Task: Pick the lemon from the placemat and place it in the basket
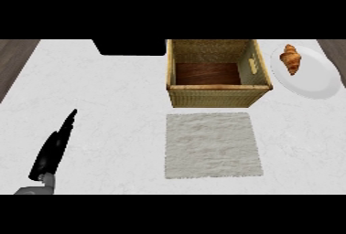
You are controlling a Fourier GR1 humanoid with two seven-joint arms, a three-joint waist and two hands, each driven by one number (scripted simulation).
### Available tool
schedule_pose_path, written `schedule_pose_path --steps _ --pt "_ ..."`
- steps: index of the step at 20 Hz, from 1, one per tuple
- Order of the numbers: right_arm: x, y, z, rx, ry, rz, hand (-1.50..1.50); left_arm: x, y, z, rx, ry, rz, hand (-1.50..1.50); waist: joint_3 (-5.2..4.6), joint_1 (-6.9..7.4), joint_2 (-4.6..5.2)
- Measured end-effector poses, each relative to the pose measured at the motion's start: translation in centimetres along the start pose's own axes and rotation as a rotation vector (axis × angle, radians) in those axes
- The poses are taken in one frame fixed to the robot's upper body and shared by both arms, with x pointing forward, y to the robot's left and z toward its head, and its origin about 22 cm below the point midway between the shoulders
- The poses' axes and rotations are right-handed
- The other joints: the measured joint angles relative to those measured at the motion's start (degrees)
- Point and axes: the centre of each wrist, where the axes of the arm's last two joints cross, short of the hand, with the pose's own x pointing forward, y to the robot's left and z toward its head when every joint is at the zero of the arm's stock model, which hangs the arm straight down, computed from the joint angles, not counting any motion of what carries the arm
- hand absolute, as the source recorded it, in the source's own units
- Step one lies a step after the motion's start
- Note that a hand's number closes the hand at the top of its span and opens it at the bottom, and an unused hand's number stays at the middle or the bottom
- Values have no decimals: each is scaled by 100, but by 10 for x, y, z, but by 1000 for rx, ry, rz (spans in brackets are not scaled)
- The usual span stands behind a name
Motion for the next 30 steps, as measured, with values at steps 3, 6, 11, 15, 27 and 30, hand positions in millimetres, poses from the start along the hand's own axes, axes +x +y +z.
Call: schedule_pose_path --steps 3,6,11,15,27,30 --pt "10 3 -22 37 11 -22 150 5 3 0 -2 -8 2 0 0 31 9" --pt "23 15 -35 71 12 -29 150 2 6 -2 -2 -8 2 0 1 31 12" --pt "38 43 -56 139 36 -15 150 6 7 -5 2 -11 -3 0 5 38 24" --pt "54 70 -65 161 61 16 150 2 7 -4 -2 -8 4 0 6 43 23" --pt "45 154 -99 175 182 42 -150 2 2 -5 -2 -13 3 0 10 44 35" --pt "45 165 -109 145 181 9 -150 2 10 -8 -9 -11 -1 0 10 52 39"
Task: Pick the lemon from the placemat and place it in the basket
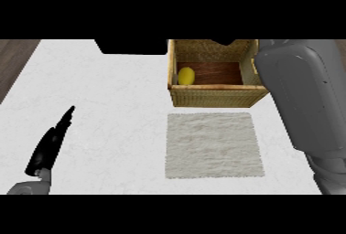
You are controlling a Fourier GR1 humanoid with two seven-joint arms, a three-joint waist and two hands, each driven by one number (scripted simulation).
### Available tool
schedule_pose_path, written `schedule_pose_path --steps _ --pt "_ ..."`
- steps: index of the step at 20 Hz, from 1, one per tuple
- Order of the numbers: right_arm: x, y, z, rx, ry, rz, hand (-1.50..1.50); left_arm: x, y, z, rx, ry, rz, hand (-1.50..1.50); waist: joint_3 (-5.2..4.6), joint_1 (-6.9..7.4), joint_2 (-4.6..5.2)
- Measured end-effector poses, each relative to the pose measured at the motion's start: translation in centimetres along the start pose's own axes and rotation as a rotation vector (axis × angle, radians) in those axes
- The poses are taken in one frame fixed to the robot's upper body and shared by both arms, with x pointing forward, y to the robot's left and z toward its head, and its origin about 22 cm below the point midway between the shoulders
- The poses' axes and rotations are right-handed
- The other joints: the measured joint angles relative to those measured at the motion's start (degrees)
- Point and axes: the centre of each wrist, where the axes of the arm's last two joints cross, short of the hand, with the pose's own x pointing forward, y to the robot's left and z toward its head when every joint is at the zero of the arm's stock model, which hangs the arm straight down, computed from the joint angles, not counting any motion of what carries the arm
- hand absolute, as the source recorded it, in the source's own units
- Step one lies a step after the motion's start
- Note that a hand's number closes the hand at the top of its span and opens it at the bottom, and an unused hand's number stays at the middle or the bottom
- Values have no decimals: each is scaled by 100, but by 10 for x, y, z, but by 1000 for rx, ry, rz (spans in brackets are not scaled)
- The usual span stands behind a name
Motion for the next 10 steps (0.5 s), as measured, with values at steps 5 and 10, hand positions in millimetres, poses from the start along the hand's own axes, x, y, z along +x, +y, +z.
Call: schedule_pose_path --steps 5,10 --pt "-5 -6 -6 -124 38 -131 -150 0 1 1 7 1 0 0 1 -14 -7" --pt "-25 -24 -13 -222 151 -259 -150 -3 3 1 12 10 -1 0 1 -62 -22"
